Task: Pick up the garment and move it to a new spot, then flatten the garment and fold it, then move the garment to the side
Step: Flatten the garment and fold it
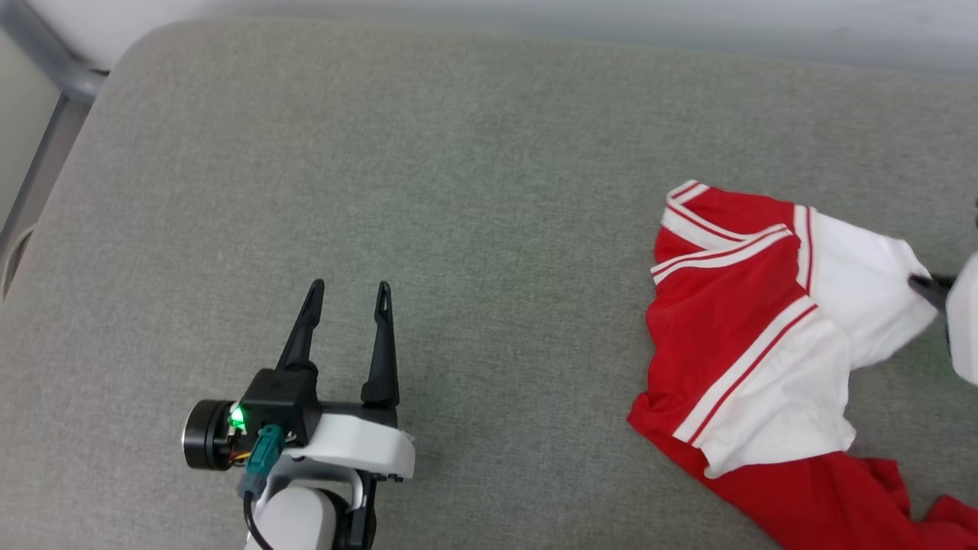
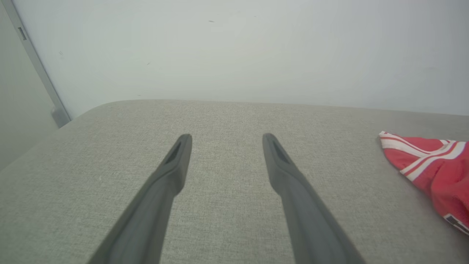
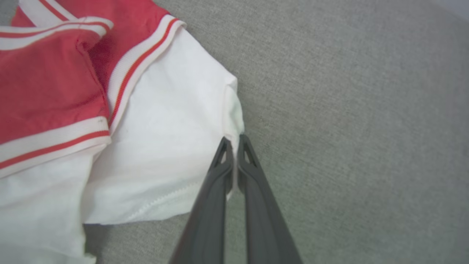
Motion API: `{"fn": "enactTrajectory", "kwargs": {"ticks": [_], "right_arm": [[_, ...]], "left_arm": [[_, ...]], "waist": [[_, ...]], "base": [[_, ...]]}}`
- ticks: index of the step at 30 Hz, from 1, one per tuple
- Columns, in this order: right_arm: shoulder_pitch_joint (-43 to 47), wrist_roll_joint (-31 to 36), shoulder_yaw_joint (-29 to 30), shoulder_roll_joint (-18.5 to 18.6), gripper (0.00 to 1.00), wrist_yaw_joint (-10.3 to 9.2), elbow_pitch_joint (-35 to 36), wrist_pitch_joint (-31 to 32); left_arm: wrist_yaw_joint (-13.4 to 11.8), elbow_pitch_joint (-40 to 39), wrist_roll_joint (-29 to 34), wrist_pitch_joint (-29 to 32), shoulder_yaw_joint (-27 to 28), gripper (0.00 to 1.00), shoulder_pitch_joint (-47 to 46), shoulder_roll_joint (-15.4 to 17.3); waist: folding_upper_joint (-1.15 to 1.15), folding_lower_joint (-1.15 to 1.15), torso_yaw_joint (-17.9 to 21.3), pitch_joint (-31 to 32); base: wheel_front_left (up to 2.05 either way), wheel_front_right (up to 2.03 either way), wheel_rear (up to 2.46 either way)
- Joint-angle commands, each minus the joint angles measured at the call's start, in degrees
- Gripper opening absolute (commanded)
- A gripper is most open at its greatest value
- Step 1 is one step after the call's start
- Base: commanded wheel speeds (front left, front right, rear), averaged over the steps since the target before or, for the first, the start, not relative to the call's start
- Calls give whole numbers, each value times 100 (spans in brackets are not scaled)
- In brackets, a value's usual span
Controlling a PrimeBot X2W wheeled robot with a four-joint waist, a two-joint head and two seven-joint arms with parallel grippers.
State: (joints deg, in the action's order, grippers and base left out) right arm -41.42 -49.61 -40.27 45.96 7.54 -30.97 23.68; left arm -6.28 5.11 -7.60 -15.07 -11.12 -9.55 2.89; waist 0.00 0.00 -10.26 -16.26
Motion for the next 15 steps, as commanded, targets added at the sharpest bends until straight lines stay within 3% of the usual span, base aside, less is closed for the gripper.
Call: {"fn": "enactTrajectory", "kwargs": {"ticks": [1,8,12,15], "right_arm": [[201,-83,33,111,0,-10,33,-78],[1114,-503,366,503,0,-10,-207,-327],[1405,-636,541,464,0,-10,-543,-391],[1574,-694,680,233,0,-9,-902,-481]], "left_arm": [[23,8,42,-15,25,100,76,-3],[85,30,105,-15,105,100,245,-3],[119,29,133,-15,107,100,262,-3],[152,52,157,-15,120,100,233,-3]], "waist": [[0,0,142,160],[0,0,326,363],[0,0,367,376],[0,0,388,374]], "base": [[0,0,0],[0,0,0],[0,0,0],[0,0,0]]}}
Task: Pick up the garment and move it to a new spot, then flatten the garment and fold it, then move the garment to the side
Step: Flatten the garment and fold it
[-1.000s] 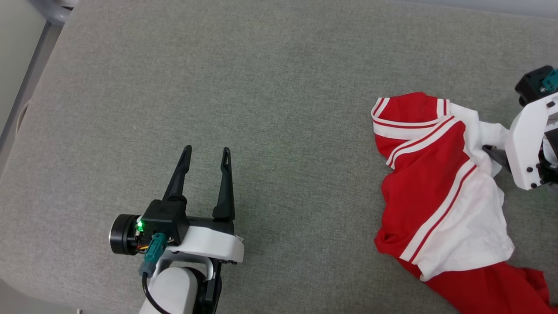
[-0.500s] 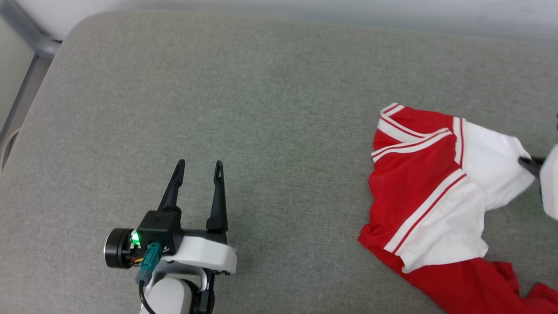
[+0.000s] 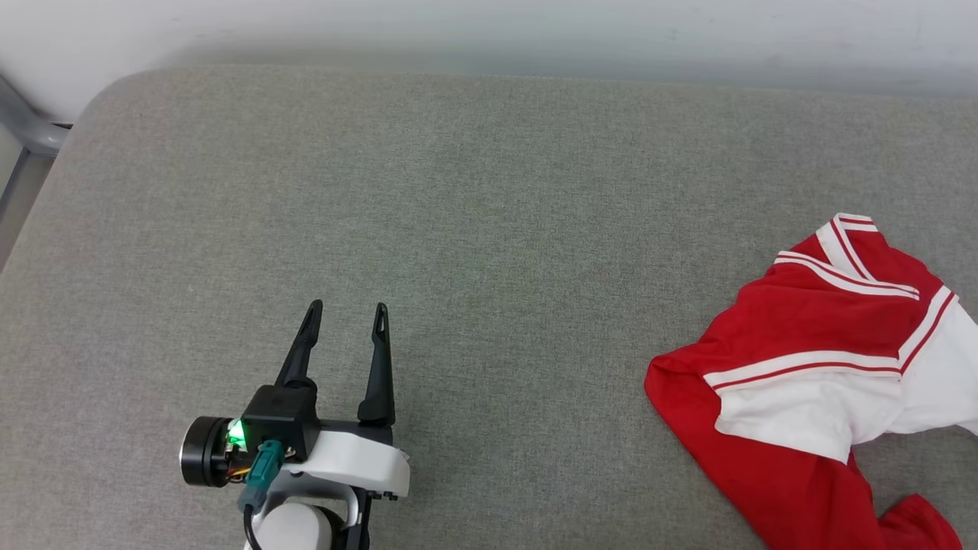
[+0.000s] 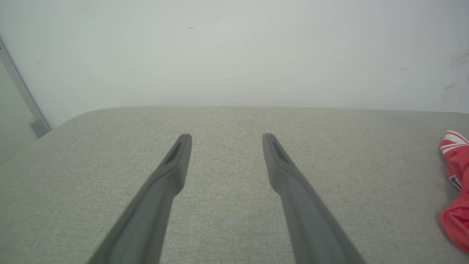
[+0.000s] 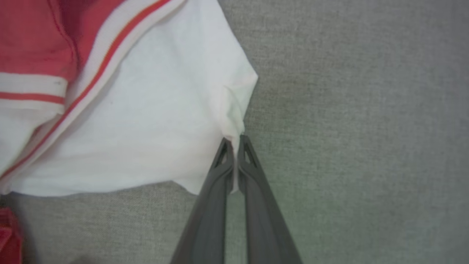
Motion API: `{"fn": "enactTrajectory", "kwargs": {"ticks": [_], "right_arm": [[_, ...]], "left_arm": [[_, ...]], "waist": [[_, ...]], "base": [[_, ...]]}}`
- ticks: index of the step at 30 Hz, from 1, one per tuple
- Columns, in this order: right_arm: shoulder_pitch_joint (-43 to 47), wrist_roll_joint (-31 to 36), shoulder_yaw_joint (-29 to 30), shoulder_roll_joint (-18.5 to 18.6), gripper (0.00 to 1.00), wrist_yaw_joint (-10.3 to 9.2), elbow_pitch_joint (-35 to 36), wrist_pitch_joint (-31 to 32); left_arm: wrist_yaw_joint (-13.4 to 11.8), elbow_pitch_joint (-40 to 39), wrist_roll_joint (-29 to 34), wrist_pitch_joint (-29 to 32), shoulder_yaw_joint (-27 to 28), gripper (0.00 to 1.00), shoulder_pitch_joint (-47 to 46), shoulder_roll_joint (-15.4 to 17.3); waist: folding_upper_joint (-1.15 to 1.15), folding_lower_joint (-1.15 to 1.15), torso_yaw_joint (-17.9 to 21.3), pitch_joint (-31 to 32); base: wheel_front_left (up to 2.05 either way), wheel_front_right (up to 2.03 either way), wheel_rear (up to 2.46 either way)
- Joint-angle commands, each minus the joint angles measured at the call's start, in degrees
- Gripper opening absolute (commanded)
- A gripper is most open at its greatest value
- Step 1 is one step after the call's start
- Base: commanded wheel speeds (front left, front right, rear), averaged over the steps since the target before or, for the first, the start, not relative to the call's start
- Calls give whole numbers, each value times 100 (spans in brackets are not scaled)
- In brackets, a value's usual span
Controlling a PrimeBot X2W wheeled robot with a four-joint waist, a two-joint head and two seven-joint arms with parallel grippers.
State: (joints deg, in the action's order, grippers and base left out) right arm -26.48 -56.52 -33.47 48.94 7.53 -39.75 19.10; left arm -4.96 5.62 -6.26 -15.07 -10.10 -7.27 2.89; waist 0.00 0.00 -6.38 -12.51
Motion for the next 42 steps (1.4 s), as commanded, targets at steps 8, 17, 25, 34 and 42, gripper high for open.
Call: {"fn": "enactTrajectory", "kwargs": {"ticks": [8,17,25,34,42], "right_arm": [[-213,549,235,-295,100,-8,-239,-1154],[-135,1180,517,-514,100,-7,992,-2107],[443,1486,732,-302,100,-7,3163,-1079],[1168,1520,691,31,100,-7,4576,1020],[1380,1754,397,-95,100,-7,4538,1789]], "left_arm": [[64,72,83,-15,51,100,113,-3],[76,46,163,-15,192,100,424,-2],[138,21,211,-15,247,100,536,-3],[150,-21,198,-15,209,100,508,-4],[99,-57,123,-15,107,100,317,-3]], "waist": [[0,0,25,177],[0,0,171,606],[0,0,273,723],[0,0,240,661],[0,0,60,353]], "base": [[0,0,0],[0,0,0],[0,0,0],[0,0,0],[0,0,0]]}}
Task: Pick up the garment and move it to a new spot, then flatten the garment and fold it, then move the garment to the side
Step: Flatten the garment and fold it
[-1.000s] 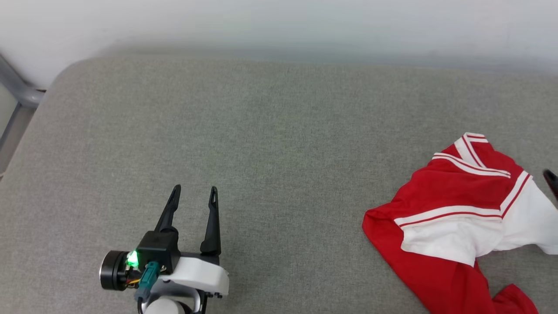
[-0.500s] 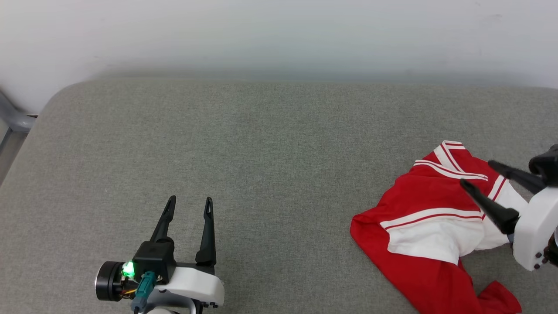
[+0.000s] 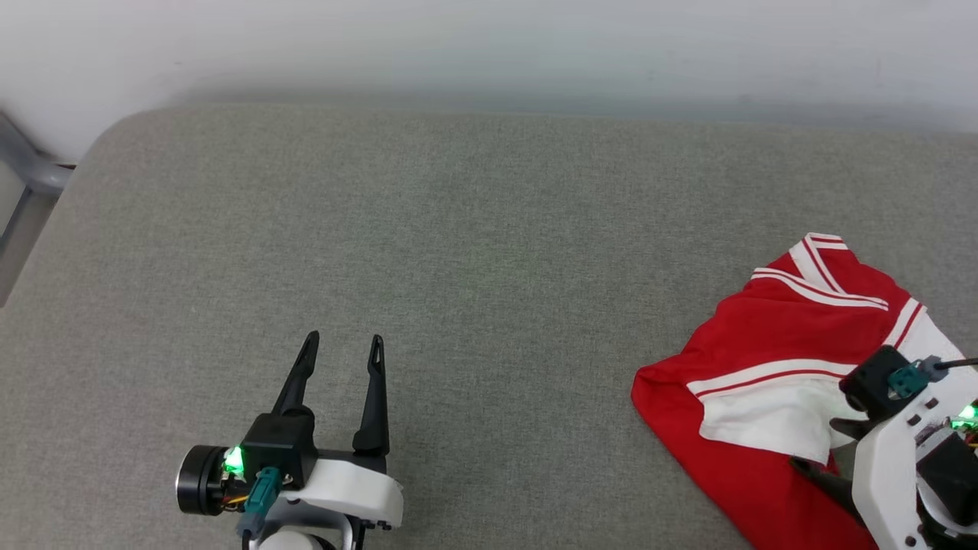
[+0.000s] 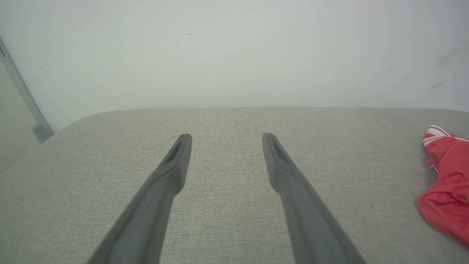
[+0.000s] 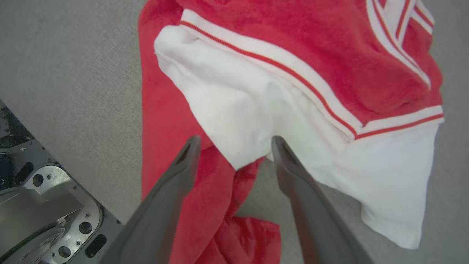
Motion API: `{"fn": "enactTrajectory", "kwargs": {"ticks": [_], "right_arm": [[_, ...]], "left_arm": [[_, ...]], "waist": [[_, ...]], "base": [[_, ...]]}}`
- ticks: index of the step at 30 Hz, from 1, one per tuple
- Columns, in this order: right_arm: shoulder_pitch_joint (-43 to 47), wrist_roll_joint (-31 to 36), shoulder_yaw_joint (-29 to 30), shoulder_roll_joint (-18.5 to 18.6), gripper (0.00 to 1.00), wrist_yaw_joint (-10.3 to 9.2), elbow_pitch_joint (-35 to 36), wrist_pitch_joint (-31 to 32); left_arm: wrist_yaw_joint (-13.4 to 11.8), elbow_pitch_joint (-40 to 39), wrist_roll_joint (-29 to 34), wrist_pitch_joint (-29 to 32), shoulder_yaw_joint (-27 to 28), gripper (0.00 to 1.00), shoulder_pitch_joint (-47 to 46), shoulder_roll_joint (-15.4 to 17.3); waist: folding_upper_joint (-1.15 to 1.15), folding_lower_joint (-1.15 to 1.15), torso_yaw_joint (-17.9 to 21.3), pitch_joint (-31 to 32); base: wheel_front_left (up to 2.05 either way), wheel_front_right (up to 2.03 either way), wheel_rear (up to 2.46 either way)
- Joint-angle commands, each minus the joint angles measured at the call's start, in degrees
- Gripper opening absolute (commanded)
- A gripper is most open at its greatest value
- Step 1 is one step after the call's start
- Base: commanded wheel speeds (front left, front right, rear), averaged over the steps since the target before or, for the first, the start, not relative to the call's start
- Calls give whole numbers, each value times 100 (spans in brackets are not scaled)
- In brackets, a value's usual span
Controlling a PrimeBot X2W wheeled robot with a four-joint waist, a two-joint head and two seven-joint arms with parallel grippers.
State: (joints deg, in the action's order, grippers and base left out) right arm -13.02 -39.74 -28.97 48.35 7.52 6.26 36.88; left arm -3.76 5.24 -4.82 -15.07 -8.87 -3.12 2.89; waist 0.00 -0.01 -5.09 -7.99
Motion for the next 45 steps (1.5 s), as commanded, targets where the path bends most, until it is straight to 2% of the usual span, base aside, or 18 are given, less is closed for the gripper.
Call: {"fn": "enactTrajectory", "kwargs": {"ticks": [1,10,11,12,13,19,24,30,34,39,45], "right_arm": [[-13,115,-117,-51,100,-7,-131,17],[-269,124,-895,-300,100,-5,-1211,-340],[-270,74,-982,-330,96,-5,-1282,-439],[-274,14,-1018,-362,20,-5,-1342,-558],[-268,-30,-1055,-381,0,-5,-1382,-674],[-144,-33,-915,-320,0,-8,-1273,-1397],[190,111,-415,-238,0,-7,-877,-1729],[456,397,346,-147,0,-7,-318,-1682],[325,567,596,-93,0,-7,35,-1502],[-5,554,557,-119,0,-7,244,-1244],[-824,535,-60,-86,0,-7,240,-862]], "left_arm": [[-23,-18,-30,-15,-37,100,-127,-4],[-78,39,-81,-15,-112,100,-297,-3],[-81,46,-80,-15,-106,100,-290,-3],[-81,48,-78,-15,-98,100,-274,-4],[-90,56,-76,-15,-90,100,-247,-4],[-119,72,-65,-15,-6,100,-77,-4],[-128,44,-75,-15,25,100,27,-4],[-119,28,-96,-15,-33,100,30,-3],[-93,45,-120,-15,-104,100,-41,-3],[-102,55,-144,-15,-146,100,-76,-3],[-146,67,-237,-15,-254,100,-156,-3]], "waist": [[0,1,-97,-148],[0,1,-314,-378],[0,1,-324,-367],[0,1,-326,-351],[0,1,-323,-321],[0,1,-190,-84],[0,1,-8,72],[0,1,85,122],[0,1,3,105],[0,1,-178,54],[0,1,-510,-115]], "base": [[0,0,0],[0,0,0],[0,0,0],[0,0,0],[0,0,0],[0,0,0],[0,0,0],[0,0,0],[0,0,0],[0,0,0],[0,0,0]]}}
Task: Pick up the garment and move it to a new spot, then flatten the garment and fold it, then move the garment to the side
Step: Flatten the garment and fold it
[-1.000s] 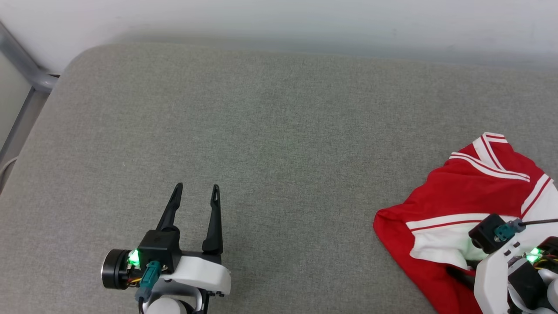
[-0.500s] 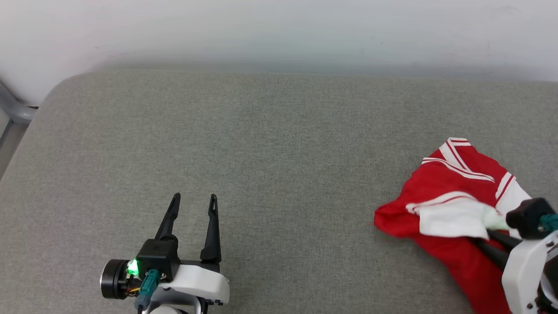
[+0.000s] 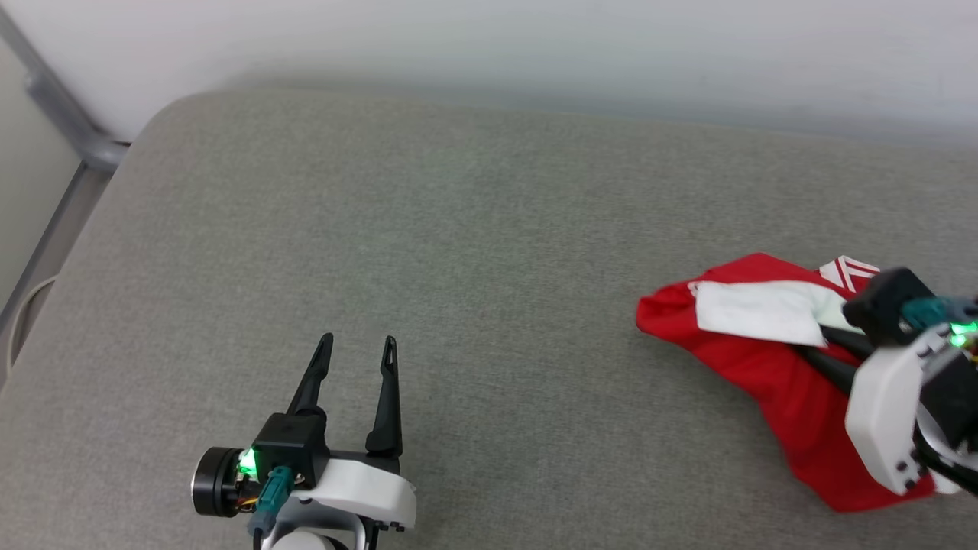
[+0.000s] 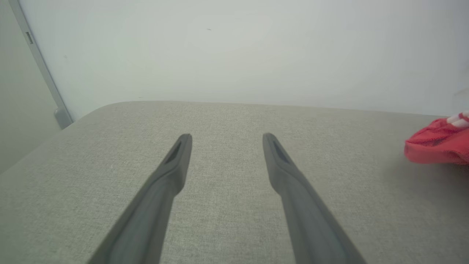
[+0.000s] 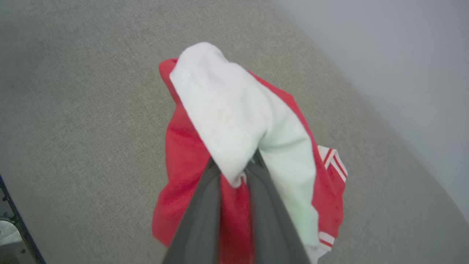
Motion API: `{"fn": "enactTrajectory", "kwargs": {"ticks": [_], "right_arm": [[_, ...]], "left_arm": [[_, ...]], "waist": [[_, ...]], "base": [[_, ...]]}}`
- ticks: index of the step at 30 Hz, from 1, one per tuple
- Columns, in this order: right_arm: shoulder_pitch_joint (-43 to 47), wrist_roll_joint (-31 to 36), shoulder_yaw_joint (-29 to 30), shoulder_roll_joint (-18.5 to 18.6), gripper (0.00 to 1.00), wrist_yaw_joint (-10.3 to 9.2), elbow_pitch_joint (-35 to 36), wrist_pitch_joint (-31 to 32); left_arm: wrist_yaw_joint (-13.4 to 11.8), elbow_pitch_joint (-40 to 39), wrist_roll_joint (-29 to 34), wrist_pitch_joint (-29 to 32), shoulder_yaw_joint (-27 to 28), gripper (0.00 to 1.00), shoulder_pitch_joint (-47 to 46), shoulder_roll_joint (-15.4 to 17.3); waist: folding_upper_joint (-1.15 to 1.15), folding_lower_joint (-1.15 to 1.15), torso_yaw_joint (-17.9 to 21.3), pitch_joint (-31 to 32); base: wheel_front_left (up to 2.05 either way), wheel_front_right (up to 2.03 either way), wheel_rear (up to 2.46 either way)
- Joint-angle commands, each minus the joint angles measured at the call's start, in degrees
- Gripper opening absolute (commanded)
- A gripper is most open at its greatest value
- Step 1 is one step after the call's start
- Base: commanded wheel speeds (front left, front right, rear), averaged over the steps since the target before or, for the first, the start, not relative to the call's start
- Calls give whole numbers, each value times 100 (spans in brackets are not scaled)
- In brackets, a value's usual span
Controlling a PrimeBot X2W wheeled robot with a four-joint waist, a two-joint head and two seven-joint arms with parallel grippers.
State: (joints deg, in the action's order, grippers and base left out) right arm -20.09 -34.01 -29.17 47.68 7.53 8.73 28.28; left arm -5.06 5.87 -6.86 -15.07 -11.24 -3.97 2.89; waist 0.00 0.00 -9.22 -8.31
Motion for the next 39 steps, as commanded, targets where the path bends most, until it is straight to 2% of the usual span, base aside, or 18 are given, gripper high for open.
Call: {"fn": "enactTrajectory", "kwargs": {"ticks": [1,6,11,17,22,24,25,26,27,34,39], "right_arm": [[-306,-60,-183,-17,0,-8,-48,29],[-1247,-214,-1140,-319,0,-8,-460,160],[-2147,-460,-2228,-941,0,-7,-1218,51],[-2619,-894,-3397,-1739,0,-7,-2328,-411],[-2624,-1237,-4163,-2079,0,-6,-3129,-700],[-2615,-1276,-4293,-2147,22,-6,-3329,-894],[-2612,-1275,-4329,-2167,30,-7,-3390,-1008],[-2621,-1267,-4348,-2187,47,-7,-3428,-1167],[-2637,-1271,-4351,-2198,100,-7,-3450,-1361],[-2482,-1159,-4116,-2022,100,-7,-3339,-2799],[-1985,-1115,-3435,-1781,100,-7,-3124,-3491]], "left_arm": [[-21,10,-45,-15,-35,100,-88,-4],[-48,21,-116,-15,-142,100,-140,-3],[-77,27,-148,-15,-206,100,-239,-4],[-83,34,-147,-15,-208,100,-292,-4],[-109,38,-126,-15,-186,100,-293,-4],[-105,42,-123,-15,-171,100,-287,-4],[-110,43,-114,-15,-158,100,-273,-4],[-109,48,-96,-15,-139,100,-254,-3],[-99,58,-77,-15,-116,100,-233,-4],[-9,69,75,-15,78,100,-103,-4],[108,40,235,-15,188,100,-34,1]], "waist": [[0,0,-146,-116],[0,0,-345,-250],[0,0,-476,-353],[0,0,-526,-392],[0,0,-495,-385],[0,0,-462,-370],[0,0,-433,-354],[0,0,-400,-329],[0,0,-367,-303],[0,0,-80,20],[0,0,120,262]], "base": [[0,0,0],[0,0,0],[0,0,0],[0,0,0],[0,0,0],[0,0,0],[0,0,0],[0,0,0],[0,0,0],[0,0,0],[0,0,0]]}}
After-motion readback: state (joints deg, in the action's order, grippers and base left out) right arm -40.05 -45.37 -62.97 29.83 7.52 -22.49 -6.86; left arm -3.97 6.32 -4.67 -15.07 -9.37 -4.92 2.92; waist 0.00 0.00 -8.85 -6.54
